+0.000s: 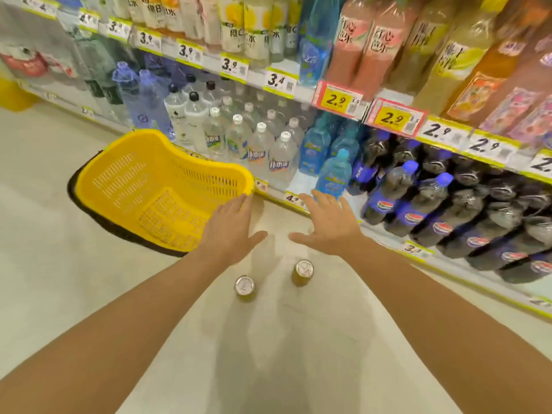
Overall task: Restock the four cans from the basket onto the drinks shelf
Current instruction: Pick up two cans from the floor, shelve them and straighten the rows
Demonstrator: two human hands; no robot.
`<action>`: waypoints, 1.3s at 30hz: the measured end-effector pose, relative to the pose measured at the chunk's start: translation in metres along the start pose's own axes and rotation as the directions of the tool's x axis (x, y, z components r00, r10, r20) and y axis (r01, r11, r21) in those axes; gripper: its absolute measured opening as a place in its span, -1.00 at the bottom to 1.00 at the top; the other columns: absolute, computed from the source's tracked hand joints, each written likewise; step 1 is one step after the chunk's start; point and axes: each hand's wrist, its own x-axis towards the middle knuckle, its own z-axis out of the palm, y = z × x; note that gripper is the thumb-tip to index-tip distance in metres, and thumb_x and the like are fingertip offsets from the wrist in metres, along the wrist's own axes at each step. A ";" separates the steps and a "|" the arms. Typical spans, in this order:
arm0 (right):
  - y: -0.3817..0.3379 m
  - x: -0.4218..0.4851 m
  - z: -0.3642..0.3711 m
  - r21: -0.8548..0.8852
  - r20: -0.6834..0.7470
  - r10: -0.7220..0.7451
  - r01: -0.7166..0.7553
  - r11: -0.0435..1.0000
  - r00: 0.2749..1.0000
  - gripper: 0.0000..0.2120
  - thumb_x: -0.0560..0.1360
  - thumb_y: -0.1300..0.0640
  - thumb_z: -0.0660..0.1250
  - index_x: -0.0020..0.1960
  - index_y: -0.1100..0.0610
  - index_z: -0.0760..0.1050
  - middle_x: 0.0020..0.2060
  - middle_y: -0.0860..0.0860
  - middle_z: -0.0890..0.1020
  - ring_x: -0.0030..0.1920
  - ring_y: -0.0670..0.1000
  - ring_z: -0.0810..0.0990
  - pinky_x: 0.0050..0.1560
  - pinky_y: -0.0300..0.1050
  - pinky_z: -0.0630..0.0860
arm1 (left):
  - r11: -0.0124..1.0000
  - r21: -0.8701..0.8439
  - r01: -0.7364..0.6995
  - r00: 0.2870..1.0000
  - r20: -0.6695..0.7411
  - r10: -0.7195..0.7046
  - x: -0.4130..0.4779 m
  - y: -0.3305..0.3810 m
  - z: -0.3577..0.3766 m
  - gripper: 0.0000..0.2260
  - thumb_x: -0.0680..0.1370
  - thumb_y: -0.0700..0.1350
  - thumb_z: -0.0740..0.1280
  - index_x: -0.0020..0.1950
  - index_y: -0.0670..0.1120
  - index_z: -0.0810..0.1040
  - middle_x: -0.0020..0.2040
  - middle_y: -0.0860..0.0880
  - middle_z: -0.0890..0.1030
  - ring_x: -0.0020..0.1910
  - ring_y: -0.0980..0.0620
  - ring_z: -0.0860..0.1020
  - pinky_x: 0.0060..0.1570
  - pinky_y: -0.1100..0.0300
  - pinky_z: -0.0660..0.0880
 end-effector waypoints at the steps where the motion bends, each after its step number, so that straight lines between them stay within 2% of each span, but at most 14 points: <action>1: 0.004 0.005 0.024 -0.004 -0.004 -0.003 0.003 1.000 1.000 -0.16 0.38 -0.34 0.25 0.52 0.00 0.05 0.52 0.07 0.13 0.50 0.09 0.13 0.48 0.15 0.03 | 1.000 -0.012 0.010 1.000 -0.004 -0.010 0.004 -0.004 0.026 -0.29 0.52 0.16 0.23 0.53 -0.16 0.05 0.53 -0.12 0.18 0.49 -0.10 0.21 0.44 0.03 0.20; 5: 0.019 0.024 0.117 -0.055 0.020 -0.027 0.029 0.998 0.999 -0.16 0.39 -0.36 0.23 0.52 0.00 0.04 0.53 0.06 0.13 0.49 0.10 0.16 0.47 0.12 0.07 | 0.998 -0.050 0.031 0.999 0.009 -0.031 0.013 -0.018 0.123 -0.30 0.52 0.16 0.24 0.53 -0.14 0.05 0.53 -0.10 0.18 0.48 -0.09 0.23 0.40 0.08 0.24; 9: 0.032 0.037 0.190 -0.021 0.087 -0.002 0.004 1.000 0.996 -0.17 0.39 -0.34 0.24 0.52 -0.02 0.04 0.54 0.05 0.09 0.51 0.10 0.10 0.48 0.13 0.04 | 0.995 -0.069 0.065 0.995 0.077 -0.059 0.013 -0.030 0.205 -0.29 0.52 0.16 0.24 0.53 -0.11 0.05 0.54 -0.08 0.15 0.49 -0.07 0.21 0.41 0.08 0.23; 15: 0.045 0.053 0.246 0.001 0.158 0.045 -0.046 0.999 0.986 -0.14 0.36 -0.32 0.32 0.51 -0.04 0.04 0.54 0.04 0.09 0.51 0.13 0.10 0.47 0.13 0.09 | 0.970 -0.160 0.183 0.975 0.153 -0.159 0.012 -0.049 0.276 -0.16 0.39 0.24 0.37 0.51 -0.08 0.07 0.53 -0.04 0.17 0.50 -0.05 0.19 0.37 0.02 0.29; 18: 0.052 0.060 0.260 0.028 0.172 0.084 -0.090 0.996 0.981 -0.11 0.34 -0.29 0.37 0.51 -0.05 0.04 0.52 0.02 0.11 0.49 0.13 0.13 0.40 0.14 0.21 | 0.930 -0.236 0.283 0.957 0.138 -0.256 0.009 -0.059 0.297 -0.10 0.30 0.22 0.47 0.48 -0.08 0.13 0.48 -0.04 0.22 0.46 -0.08 0.22 0.27 -0.05 0.38; 22: 0.065 0.065 0.280 0.106 0.205 0.135 -0.159 0.981 0.969 -0.11 0.30 -0.22 0.44 0.49 -0.06 0.09 0.46 -0.02 0.20 0.43 0.12 0.23 0.25 0.12 0.36 | 0.887 -0.284 0.365 0.927 0.197 -0.319 0.013 -0.066 0.322 -0.06 0.23 0.19 0.53 0.46 -0.05 0.14 0.38 -0.04 0.33 0.29 -0.15 0.42 0.11 -0.08 0.47; 26: 0.074 0.064 0.300 0.172 0.269 0.153 -0.204 0.964 0.951 -0.12 0.26 -0.13 0.50 0.45 -0.05 0.13 0.37 -0.01 0.32 0.31 0.12 0.41 0.19 0.04 0.43 | 0.867 -0.335 0.370 0.929 0.162 -0.333 0.019 -0.070 0.338 -0.21 0.23 0.13 0.55 0.32 -0.08 0.26 0.21 -0.08 0.46 0.11 -0.20 0.53 -0.02 -0.03 0.50; 31: 0.071 0.064 0.315 0.251 0.215 0.146 -0.199 0.947 0.966 -0.21 0.27 0.00 0.53 0.37 0.03 0.22 0.27 0.04 0.36 0.15 0.16 0.50 0.02 -0.01 0.50 | 0.831 -0.440 0.340 0.937 0.088 -0.337 0.022 -0.070 0.347 -0.40 0.26 0.03 0.53 0.17 -0.10 0.33 0.10 -0.07 0.50 0.03 -0.18 0.54 -0.10 0.08 0.43; 33: 0.070 0.066 0.318 0.278 0.184 0.156 -0.203 0.939 0.970 -0.27 0.27 0.02 0.53 0.33 0.05 0.26 0.23 0.05 0.39 0.10 0.16 0.52 -0.05 -0.05 0.48 | 0.826 -0.460 0.326 0.941 0.071 -0.332 0.023 -0.070 0.348 -0.42 0.27 0.01 0.53 0.15 -0.10 0.34 0.07 -0.07 0.52 0.00 -0.17 0.54 -0.13 0.10 0.41; 36: 0.068 0.070 0.316 0.243 0.146 0.124 -0.157 0.957 0.981 -0.32 0.30 0.01 0.50 0.33 0.05 0.27 0.19 0.05 0.44 0.08 0.15 0.53 -0.04 -0.04 0.50 | 0.837 -0.462 0.293 0.950 0.041 -0.310 0.026 -0.067 0.344 -0.44 0.28 0.00 0.52 0.16 -0.08 0.36 0.07 -0.05 0.54 0.00 -0.17 0.56 -0.15 0.12 0.41; 39: 0.064 0.078 0.296 0.308 0.071 0.133 -0.149 0.940 0.989 -0.26 0.28 0.02 0.51 0.35 0.05 0.23 0.19 0.06 0.46 0.09 0.17 0.54 -0.02 -0.02 0.51 | 0.838 -0.478 0.263 0.951 -0.021 -0.310 0.036 -0.063 0.325 -0.36 0.26 0.00 0.52 0.24 -0.06 0.32 0.10 -0.06 0.57 0.04 -0.18 0.56 -0.10 0.10 0.43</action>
